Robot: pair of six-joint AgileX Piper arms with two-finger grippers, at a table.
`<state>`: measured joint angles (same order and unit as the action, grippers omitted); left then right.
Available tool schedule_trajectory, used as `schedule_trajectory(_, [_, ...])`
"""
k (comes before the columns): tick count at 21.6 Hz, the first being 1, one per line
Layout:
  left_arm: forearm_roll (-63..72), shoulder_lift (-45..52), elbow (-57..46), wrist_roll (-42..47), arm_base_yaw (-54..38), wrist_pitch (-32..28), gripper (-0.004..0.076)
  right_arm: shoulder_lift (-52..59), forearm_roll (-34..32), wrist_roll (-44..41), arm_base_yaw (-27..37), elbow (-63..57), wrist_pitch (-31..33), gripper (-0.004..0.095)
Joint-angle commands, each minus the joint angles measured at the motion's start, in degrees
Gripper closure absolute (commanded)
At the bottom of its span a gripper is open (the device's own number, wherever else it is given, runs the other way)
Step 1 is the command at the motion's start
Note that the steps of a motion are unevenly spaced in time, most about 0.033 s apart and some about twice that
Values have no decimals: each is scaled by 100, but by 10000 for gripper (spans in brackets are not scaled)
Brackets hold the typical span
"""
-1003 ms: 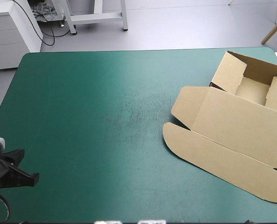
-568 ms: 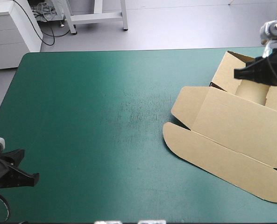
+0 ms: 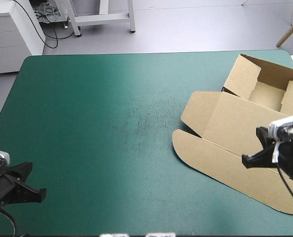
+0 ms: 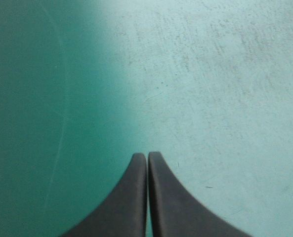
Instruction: Fold the box
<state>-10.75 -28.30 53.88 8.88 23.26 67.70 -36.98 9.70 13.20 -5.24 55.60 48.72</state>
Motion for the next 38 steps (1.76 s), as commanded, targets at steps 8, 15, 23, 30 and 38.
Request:
schedule_trajectory(8, [230,1643,-1907,-10,12,-1712,734,1764,73,91,-13,-1845,-1060,912])
schedule_trajectory(15, [105,2827,-2602,-48,12,-1758,734,2585,95,-20,-13,-2304,-1257,912])
schedule_trajectory(23, [-72,3003,-2602,-59,12,-1738,734,3333,118,-20,-13,-2599,-1089,912])
schedule_trajectory(30, [-46,3003,-2602,48,12,-1738,734,3886,118,-20,-13,-2599,-1065,912])
schedule_trajectory(38, [-51,3003,-2602,9,12,-1728,734,3886,118,-34,-13,-2599,-1063,912])
